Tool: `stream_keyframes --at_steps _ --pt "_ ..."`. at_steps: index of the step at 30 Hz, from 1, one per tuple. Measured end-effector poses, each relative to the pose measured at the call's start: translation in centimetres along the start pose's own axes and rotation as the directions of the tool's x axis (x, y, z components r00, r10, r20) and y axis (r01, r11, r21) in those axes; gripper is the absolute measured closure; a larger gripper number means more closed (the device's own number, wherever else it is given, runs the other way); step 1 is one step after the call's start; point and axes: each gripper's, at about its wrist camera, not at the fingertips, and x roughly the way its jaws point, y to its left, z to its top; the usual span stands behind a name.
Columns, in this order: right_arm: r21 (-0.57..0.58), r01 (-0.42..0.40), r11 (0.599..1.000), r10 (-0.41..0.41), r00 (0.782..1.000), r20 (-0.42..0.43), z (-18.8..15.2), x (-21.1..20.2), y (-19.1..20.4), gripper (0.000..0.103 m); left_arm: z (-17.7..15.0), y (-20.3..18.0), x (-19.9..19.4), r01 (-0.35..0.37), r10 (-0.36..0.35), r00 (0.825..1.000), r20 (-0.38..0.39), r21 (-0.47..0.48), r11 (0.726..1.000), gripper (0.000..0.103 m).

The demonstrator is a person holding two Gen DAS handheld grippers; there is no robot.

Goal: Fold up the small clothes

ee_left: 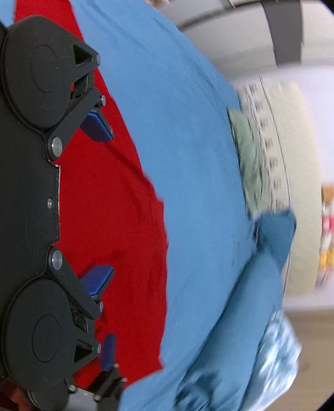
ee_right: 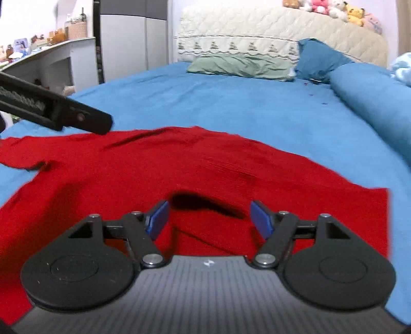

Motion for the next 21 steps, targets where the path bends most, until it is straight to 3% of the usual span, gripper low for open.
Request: stream_keyframes --at_steps 2,5,8,12,16,19,21 --pt "0.002 0.024 1.000 -0.024 1.000 0.001 -0.9 -1.4 -1.7 0.010 0.1 -2.2 1.4 0.058 -0.056 0.998 -0.039 0.059 0.997 0.000" --pt "0.017 0.068 0.998 -0.068 0.998 -0.001 -2.6 -3.7 -4.2 0.009 -0.5 -5.4 3.2 0.102 -0.093 0.994 -0.064 0.161 0.982 0.001" --pt "0.063 0.092 0.994 -0.092 0.996 -0.010 -3.7 -5.5 -6.8 0.009 -1.3 -7.5 5.6 0.094 -0.074 0.993 -0.090 0.238 0.967 0.015" --pt "0.135 0.117 0.984 -0.118 0.993 0.000 -4.7 -6.9 -9.2 0.009 -2.0 -7.8 8.6 0.099 -0.073 0.989 -0.127 0.215 0.971 0.033" --pt "0.217 0.117 0.969 -0.122 0.993 0.008 -5.3 -7.2 -10.6 0.009 -2.3 -8.2 9.1 0.091 -0.074 0.994 -0.085 0.222 0.971 0.040" --pt "0.254 0.126 0.959 -0.132 0.991 0.007 -5.6 -7.0 -10.9 0.009 -2.2 -9.0 9.5 0.094 -0.080 0.995 -0.065 0.260 0.961 0.062" --pt "0.280 0.125 0.952 -0.131 0.991 0.003 -6.0 -7.1 -11.4 0.009 -2.1 -9.0 9.6 0.096 -0.084 0.995 -0.060 0.254 0.962 0.088"
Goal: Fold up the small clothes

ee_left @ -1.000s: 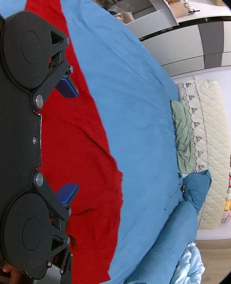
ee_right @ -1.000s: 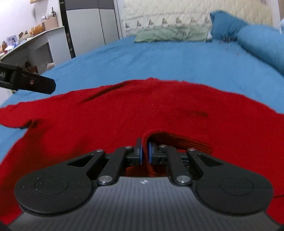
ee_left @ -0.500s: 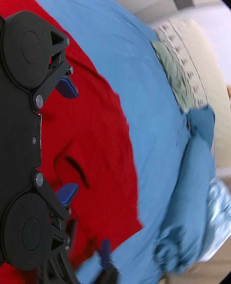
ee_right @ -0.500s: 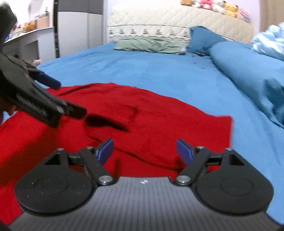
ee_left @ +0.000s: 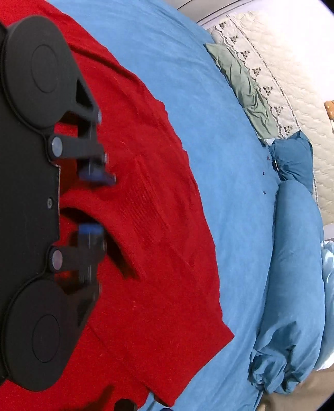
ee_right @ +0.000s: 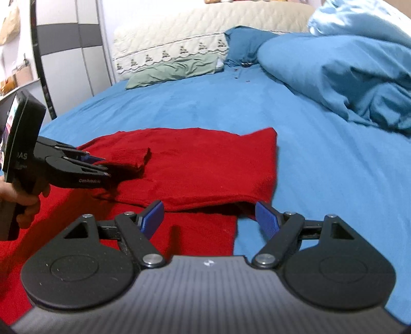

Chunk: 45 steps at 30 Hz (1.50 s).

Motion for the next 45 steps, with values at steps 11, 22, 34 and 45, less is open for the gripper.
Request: stream_keyframes --at_steps 11,22,34,45 --pt "0.109 0.020 0.994 -0.022 1.000 0.014 0.5 -0.3 -2.3 0.009 -4.9 9.6 -1.6 0.054 -0.016 0.998 0.067 -0.613 0.789 0.092" --pt "0.083 0.030 0.996 -0.028 0.999 -0.022 0.3 0.5 -2.1 0.007 -6.5 11.4 -1.5 0.145 -0.057 0.987 0.149 -0.692 0.707 0.072" --pt "-0.148 0.106 0.983 -0.118 0.991 -0.069 0.3 3.4 2.2 0.005 -6.8 16.2 -6.4 -0.025 0.226 0.950 0.216 -0.668 0.744 0.098" --pt "-0.184 0.290 0.939 -0.301 0.953 -0.035 2.6 6.5 2.3 0.008 -8.7 17.9 -6.0 -0.005 0.209 0.958 0.195 -0.719 0.695 0.098"
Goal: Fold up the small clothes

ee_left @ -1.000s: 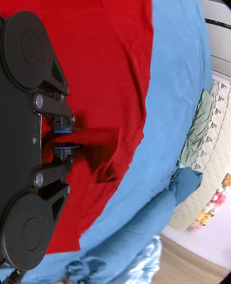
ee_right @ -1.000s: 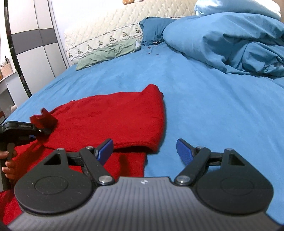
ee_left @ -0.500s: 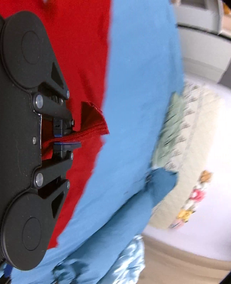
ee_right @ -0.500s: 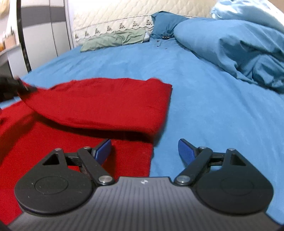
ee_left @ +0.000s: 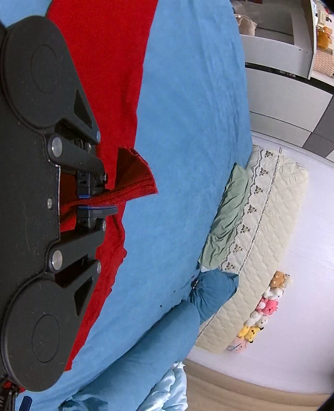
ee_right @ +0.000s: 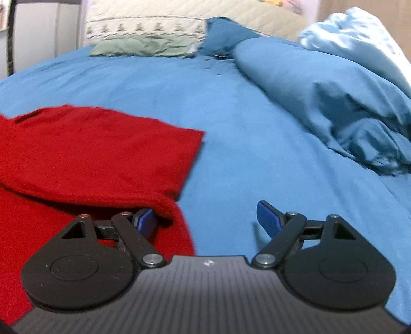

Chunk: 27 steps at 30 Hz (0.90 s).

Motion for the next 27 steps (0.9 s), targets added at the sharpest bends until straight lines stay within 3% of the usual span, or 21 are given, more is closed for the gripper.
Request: stream_keyframes --at_steps 2,7,11,13,14,15,18,24,27 --pt "-0.011 0.023 1.000 -0.023 0.999 -0.028 -0.6 0.1 -0.5 0.008 -0.3 0.2 -0.1 0.000 0.001 1.000 -0.009 0.001 1.000 0.098" --pt "-0.005 -0.019 1.000 0.019 0.998 -0.055 -2.0 0.0 -1.7 0.008 -1.4 1.6 0.3 -0.023 0.024 0.997 -0.077 0.015 1.000 0.096" --pt "-0.048 -0.039 0.998 0.035 0.996 -0.084 -1.5 -0.6 -2.0 0.008 -2.0 2.9 -1.0 -0.076 0.081 0.989 -0.124 0.044 0.996 0.082" --pt "-0.066 -0.054 0.996 0.047 0.993 -0.104 -1.5 -1.4 -2.2 0.008 -2.0 3.3 -2.6 -0.125 0.135 0.983 -0.125 0.082 0.989 0.069" --pt "-0.066 -0.077 0.995 0.069 0.991 -0.113 -1.4 -2.1 -2.5 0.007 -2.0 3.6 -3.5 -0.144 0.156 0.980 -0.124 0.101 0.984 0.053" --pt "-0.056 -0.107 0.993 0.100 0.989 -0.107 -1.3 -3.0 -2.6 0.007 -1.9 3.8 -4.5 -0.152 0.166 0.979 -0.122 0.118 0.981 0.043" --pt "-0.024 -0.238 0.971 0.236 0.970 -0.054 -0.4 -4.8 -2.1 0.005 -1.4 3.4 -6.6 -0.117 0.134 0.988 -0.081 0.183 0.976 0.034" --pt "0.071 -0.392 0.917 0.392 0.920 0.014 1.1 -2.2 2.1 0.005 -1.4 0.6 -4.4 -0.052 0.078 0.992 -0.096 0.247 0.967 0.033" --pt "0.117 -0.366 0.923 0.373 0.927 -0.044 -0.4 0.1 3.1 0.006 -2.9 0.0 -2.3 -0.020 0.060 0.987 -0.146 0.260 0.965 0.033"
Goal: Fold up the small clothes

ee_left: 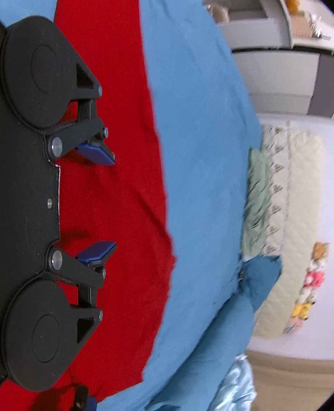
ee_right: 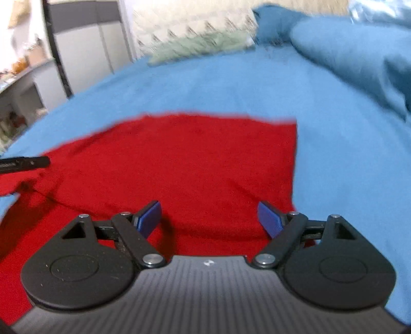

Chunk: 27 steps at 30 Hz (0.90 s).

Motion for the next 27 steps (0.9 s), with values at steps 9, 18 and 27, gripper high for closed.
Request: stream_keyframes --at_steps 9,18,27 --pt "-0.028 0.003 1.000 -0.002 1.000 0.015 -1.1 -1.3 -0.5 0.006 -1.4 -0.7 0.3 -0.025 0.027 0.998 -0.060 0.037 0.999 0.033" --pt "-0.103 -0.012 0.995 0.024 0.993 0.113 3.2 -9.9 3.4 0.000 3.4 -0.6 -9.9 -0.104 0.104 0.994 0.021 0.021 0.994 0.022" --pt "-0.191 -0.073 0.979 0.104 0.983 0.153 9.9 -14.1 12.9 0.000 9.1 5.0 -19.7 -0.198 0.213 0.963 0.165 -0.104 0.975 0.000"
